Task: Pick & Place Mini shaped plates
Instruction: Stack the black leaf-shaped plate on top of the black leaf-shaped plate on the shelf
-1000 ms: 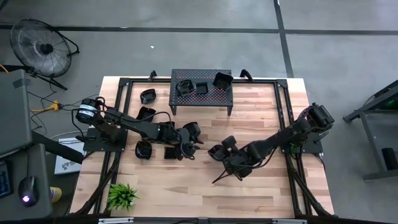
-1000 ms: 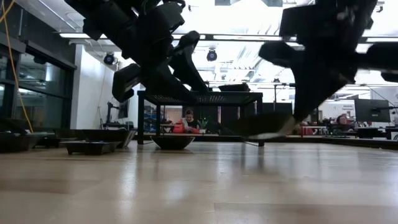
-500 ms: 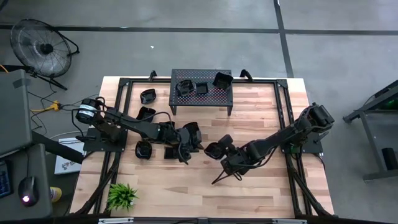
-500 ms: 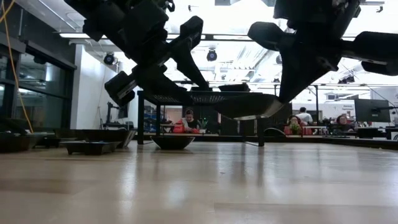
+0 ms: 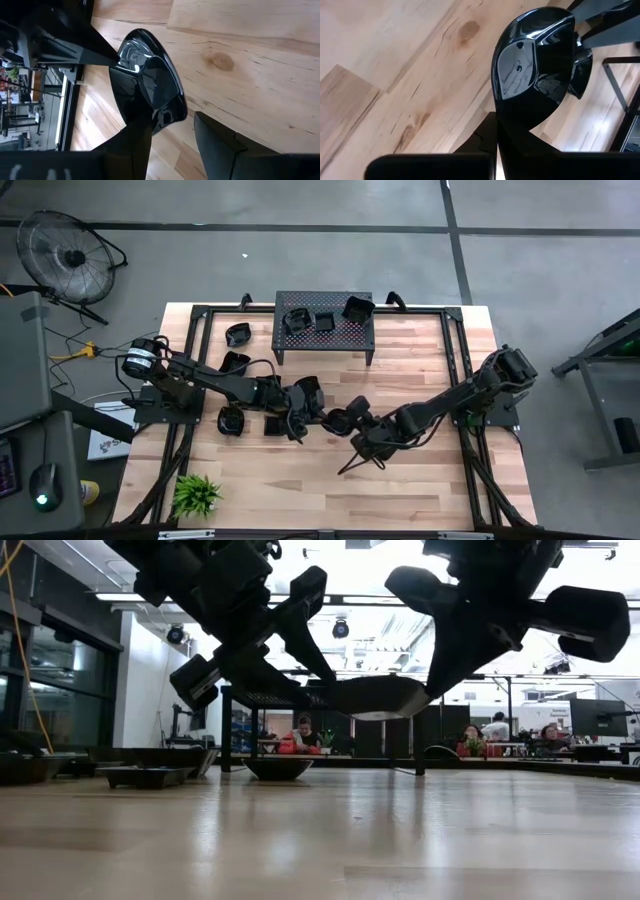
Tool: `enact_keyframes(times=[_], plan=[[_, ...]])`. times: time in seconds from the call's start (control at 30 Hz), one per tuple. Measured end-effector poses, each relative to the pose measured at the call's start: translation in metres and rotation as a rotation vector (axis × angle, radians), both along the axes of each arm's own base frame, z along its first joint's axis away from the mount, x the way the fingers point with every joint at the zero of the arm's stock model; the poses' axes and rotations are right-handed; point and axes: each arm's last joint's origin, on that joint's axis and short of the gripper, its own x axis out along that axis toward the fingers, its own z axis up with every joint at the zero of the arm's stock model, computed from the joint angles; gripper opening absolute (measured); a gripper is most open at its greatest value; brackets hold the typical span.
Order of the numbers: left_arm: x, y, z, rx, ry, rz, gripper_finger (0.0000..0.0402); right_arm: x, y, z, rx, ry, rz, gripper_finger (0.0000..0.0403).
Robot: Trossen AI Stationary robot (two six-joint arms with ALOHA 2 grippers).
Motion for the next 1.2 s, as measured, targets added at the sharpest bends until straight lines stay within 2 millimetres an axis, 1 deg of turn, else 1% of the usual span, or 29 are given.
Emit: enact_keyframes(times=[0.23,0.53,0.63,0.9,1.2], plan=[[0.0000,0.0000,0.0000,0.000,0.000,0.000,0.0143,0.0007,-0.0007,0.0006,-0.029,-0.017,-0.009,0.0000],[0.0000,0.0000,0.0000,-0.002,0.000,0.002,0.0138,0.0007,-0.0007,0.0009,-0.027,-0.020,-0.010,0.0000],[0.0000,0.0000,0.0000,-0.002,0.000,0.003,0.0121,0.0008,-0.0006,0.0009,-0.027,-0.021,-0.011,0.0000],[0.0000,0.0000,0.0000,-0.003,0.000,0.003,0.0056,0.0010,-0.0006,0.0013,-0.026,-0.027,-0.013,0.0000],[-0.0002,-0.0008,-0.0001,-0.019,0.004,-0.022,0.0014,0.0009,-0.0005,0.0012,-0.025,-0.026,-0.013,0.0000]])
